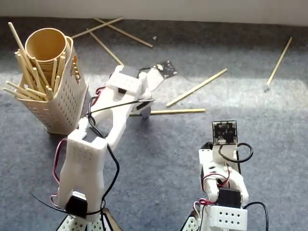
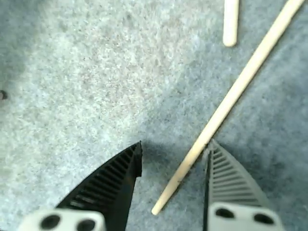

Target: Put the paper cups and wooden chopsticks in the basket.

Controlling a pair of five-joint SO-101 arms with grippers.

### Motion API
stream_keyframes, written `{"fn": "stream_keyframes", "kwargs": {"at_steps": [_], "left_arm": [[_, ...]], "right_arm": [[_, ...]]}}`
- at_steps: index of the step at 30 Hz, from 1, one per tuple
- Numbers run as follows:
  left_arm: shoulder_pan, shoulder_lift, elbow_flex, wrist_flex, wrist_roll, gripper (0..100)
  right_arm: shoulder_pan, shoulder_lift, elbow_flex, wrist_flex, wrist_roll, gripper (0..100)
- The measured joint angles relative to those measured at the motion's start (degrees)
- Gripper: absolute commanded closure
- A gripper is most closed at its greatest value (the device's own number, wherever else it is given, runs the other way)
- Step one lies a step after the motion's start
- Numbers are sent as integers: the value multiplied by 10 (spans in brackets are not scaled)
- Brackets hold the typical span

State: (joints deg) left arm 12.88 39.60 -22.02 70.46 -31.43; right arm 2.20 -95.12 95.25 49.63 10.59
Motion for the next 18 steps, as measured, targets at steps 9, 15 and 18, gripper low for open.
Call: {"fn": "stream_keyframes", "kwargs": {"at_steps": [9,15,18], "left_arm": [[-5,87,-112,67,-6,939],[9,113,-113,91,-37,996],[9,92,-120,97,-40,996]], "right_arm": [[0,0,0,0,0,989],[0,0,0,0,0,989],[0,0,0,0,0,989]]}}
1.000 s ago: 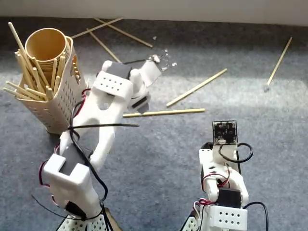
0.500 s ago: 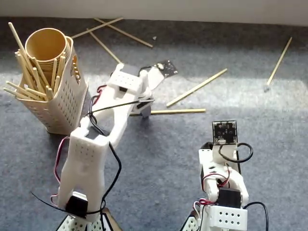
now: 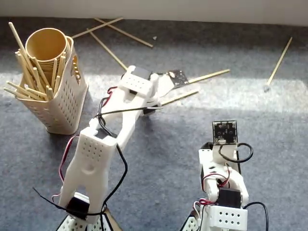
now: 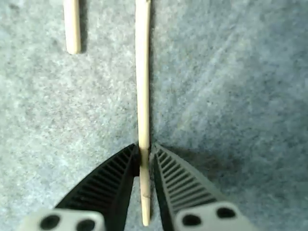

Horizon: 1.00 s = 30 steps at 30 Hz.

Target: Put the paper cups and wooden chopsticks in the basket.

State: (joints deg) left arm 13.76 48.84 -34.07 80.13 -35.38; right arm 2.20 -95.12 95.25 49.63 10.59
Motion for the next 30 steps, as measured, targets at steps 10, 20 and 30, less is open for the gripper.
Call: {"fn": "stream_keyframes", "kwargs": {"at_steps": [10,20,30], "left_arm": [[-61,-189,-38,85,15,996],[-184,-448,-108,123,105,996],[-237,-726,-51,121,203,996]], "right_arm": [[0,0,0,0,0,989],[0,0,0,0,0,989],[0,0,0,0,0,989]]}}
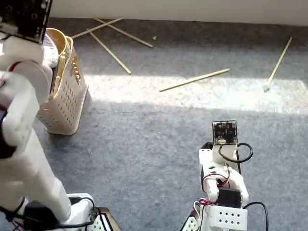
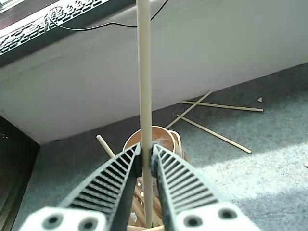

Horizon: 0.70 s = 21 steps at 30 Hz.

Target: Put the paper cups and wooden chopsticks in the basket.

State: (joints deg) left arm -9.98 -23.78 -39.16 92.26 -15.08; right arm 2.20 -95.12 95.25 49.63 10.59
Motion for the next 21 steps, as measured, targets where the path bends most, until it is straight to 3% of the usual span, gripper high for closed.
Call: {"fn": "stream_keyframes", "kwargs": {"at_steps": [5,8,15,18,21], "left_arm": [[-1,-153,134,-6,28,996],[-1,-258,288,-63,38,996],[-66,-432,729,-403,67,996],[-87,-436,827,-532,84,996],[-104,-427,858,-607,97,996]], "right_arm": [[0,0,0,0,0,989],[0,0,0,0,0,989],[0,0,0,0,0,989],[-4,0,0,0,0,989],[-7,0,0,0,0,989]]}}
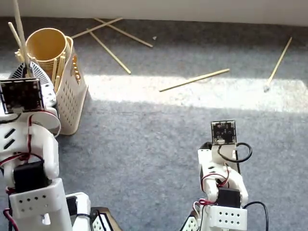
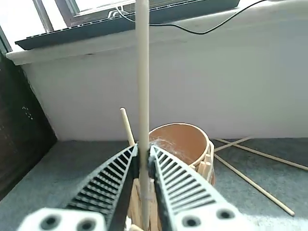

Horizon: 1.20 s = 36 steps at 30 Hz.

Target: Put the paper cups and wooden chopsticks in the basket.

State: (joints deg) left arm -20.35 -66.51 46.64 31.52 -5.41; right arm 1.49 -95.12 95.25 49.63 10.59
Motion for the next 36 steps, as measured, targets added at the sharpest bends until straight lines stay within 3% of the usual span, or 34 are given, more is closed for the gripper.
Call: {"fn": "stream_keyframes", "kwargs": {"at_steps": [6,13,20,28,32,36], "left_arm": [[-51,59,2,-70,26,996],[-55,105,2,-74,26,991],[-55,108,39,-75,26,801],[-55,108,41,-74,26,807],[-55,108,0,-21,28,807],[-20,108,-114,130,28,807]], "right_arm": [[-1,0,0,0,0,989],[-1,0,0,0,0,989],[-1,0,0,0,0,989],[-1,0,0,0,0,989],[-1,0,0,0,0,989],[3,0,0,0,0,988]]}}
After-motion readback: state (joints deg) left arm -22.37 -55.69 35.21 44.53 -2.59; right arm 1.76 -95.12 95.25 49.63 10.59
